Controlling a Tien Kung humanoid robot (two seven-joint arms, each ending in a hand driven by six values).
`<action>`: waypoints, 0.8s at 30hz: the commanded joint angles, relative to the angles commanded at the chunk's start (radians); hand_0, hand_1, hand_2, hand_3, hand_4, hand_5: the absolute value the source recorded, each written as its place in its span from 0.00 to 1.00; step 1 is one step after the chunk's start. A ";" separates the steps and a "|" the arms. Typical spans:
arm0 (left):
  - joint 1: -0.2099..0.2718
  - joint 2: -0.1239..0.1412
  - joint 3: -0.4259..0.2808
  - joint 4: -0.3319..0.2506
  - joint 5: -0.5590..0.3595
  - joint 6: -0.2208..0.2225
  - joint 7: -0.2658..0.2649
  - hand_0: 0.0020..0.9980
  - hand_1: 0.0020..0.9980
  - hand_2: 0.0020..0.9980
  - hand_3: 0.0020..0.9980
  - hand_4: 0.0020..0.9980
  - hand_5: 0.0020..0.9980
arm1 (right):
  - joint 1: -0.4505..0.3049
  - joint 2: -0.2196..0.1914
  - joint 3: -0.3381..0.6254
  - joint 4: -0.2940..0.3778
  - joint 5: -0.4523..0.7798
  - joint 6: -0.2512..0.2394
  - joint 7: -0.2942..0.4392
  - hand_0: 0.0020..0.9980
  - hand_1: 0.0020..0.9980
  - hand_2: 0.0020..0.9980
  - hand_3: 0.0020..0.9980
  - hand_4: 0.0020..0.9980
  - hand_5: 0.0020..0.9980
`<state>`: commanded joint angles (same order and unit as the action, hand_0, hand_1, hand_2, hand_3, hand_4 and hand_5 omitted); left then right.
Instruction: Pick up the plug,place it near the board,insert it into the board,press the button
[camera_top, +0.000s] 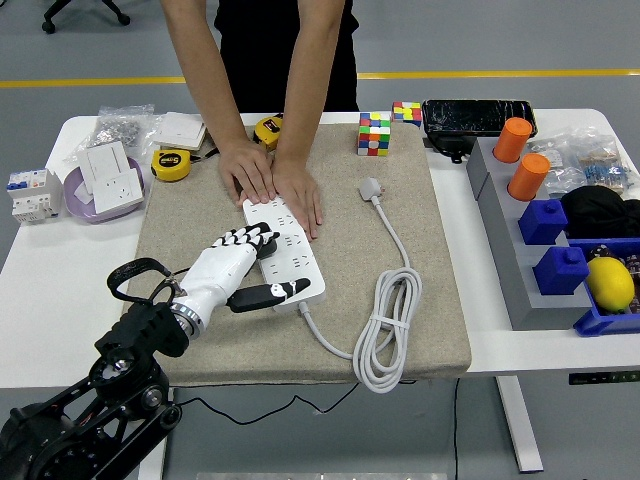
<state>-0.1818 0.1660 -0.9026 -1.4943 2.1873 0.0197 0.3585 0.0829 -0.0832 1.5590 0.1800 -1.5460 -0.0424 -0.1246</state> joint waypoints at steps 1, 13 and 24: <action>-0.003 0.000 0.007 0.001 0.000 0.000 -0.001 1.00 1.00 0.99 0.95 1.00 1.00 | -0.001 0.000 0.001 0.000 -0.001 0.000 0.000 0.83 0.72 0.72 0.76 1.00 0.99; -0.026 -0.002 0.022 0.006 0.003 0.000 -0.005 1.00 1.00 0.98 0.95 1.00 1.00 | 0.001 -0.002 0.004 0.000 -0.004 0.000 -0.002 0.83 0.72 0.72 0.76 1.00 0.99; -0.015 0.008 0.027 -0.140 -0.023 0.039 -0.011 1.00 0.98 0.92 0.92 1.00 1.00 | 0.001 -0.001 0.002 0.000 0.000 -0.003 -0.004 0.83 0.72 0.72 0.76 1.00 0.99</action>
<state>-0.1964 0.1736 -0.8751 -1.6342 2.1643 0.0587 0.3479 0.0844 -0.0842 1.5612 0.1800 -1.5456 -0.0450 -0.1282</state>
